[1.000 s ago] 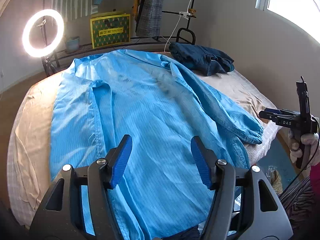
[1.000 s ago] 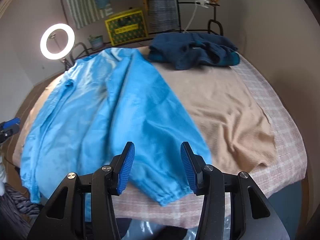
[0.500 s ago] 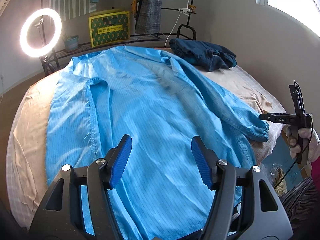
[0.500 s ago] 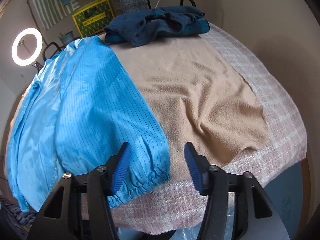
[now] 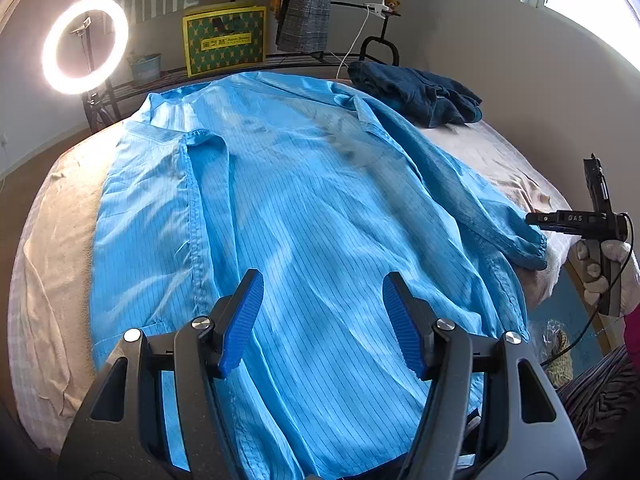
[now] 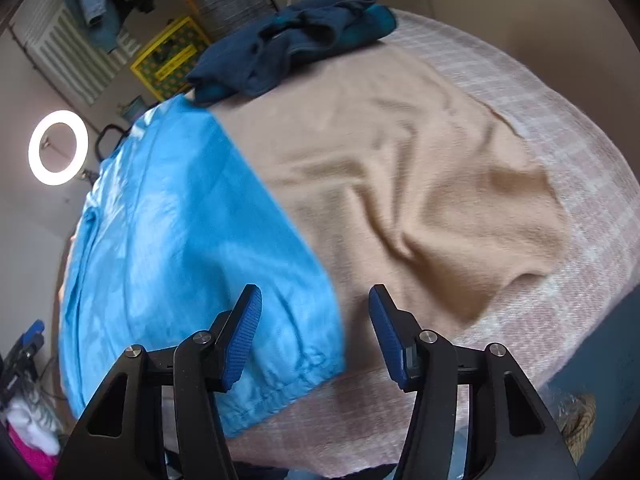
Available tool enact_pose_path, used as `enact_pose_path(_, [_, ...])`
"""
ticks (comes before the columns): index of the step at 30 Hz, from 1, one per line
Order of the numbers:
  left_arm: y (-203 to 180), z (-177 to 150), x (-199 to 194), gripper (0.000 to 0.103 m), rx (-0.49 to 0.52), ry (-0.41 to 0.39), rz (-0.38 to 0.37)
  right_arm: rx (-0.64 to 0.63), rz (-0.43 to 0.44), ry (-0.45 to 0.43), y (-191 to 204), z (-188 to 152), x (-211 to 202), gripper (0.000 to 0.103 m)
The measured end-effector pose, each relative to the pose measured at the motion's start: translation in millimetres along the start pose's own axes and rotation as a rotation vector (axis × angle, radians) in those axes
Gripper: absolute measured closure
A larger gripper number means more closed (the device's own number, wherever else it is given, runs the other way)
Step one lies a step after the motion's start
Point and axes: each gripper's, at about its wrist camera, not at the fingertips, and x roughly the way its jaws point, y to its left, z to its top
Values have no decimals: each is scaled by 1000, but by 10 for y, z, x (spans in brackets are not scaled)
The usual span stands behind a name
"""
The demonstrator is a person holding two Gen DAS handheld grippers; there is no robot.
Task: Fold large clothes
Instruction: 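Move the right tool to the coat's sleeve cuff, then grasp the sleeve cuff with the right tool and lift it, then carry the held sleeve across the coat with the right tool and release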
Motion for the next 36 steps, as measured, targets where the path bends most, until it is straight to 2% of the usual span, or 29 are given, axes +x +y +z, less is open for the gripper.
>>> enact_pose_path(2, [-4, 7, -4, 39, 3, 0, -4, -24, -28, 18, 43, -22, 52, 52])
enact_pose_path(4, [-7, 8, -20, 39, 4, -4, -5, -63, -53, 20, 114, -37, 53, 74])
enact_pose_path(5, [-6, 9, -30, 39, 4, -6, -5, -71, -45, 25, 139, -38, 48, 94])
enact_pose_path(8, [15, 12, -61, 39, -1, -13, -6, -88, -37, -19, 275, -65, -79, 100])
enact_pose_path(13, [112, 20, -145, 39, -23, -28, -4, -172, 5, -158, 726, -124, -499, 101])
enact_pose_path(17, [262, 45, -225, 39, -70, -46, 1, -330, 45, -281, 1272, -252, -862, 102])
enact_pose_path(20, [411, 76, -293, 39, -117, -64, 9, -474, 133, -323, 1757, -461, -1032, 102])
enact_pose_path(23, [583, 82, -381, 39, -173, -86, 12, -629, 177, -286, 2168, -705, -961, 102])
enact_pose_path(27, [765, 50, -419, 39, -234, -88, 14, -915, 183, -156, 2744, -1260, -605, 102])
enact_pose_path(29, [831, 15, -396, 39, -255, -72, 6, -1024, 190, -83, 2903, -1505, -424, 102])
enact_pose_path(33, [874, -71, -279, 39, -277, -21, -15, -1169, 195, 39, 3001, -1861, -171, 102])
enact_pose_path(36, [829, -131, -174, 39, -273, 21, -36, -1202, 204, 99, 2953, -1930, -100, 102])
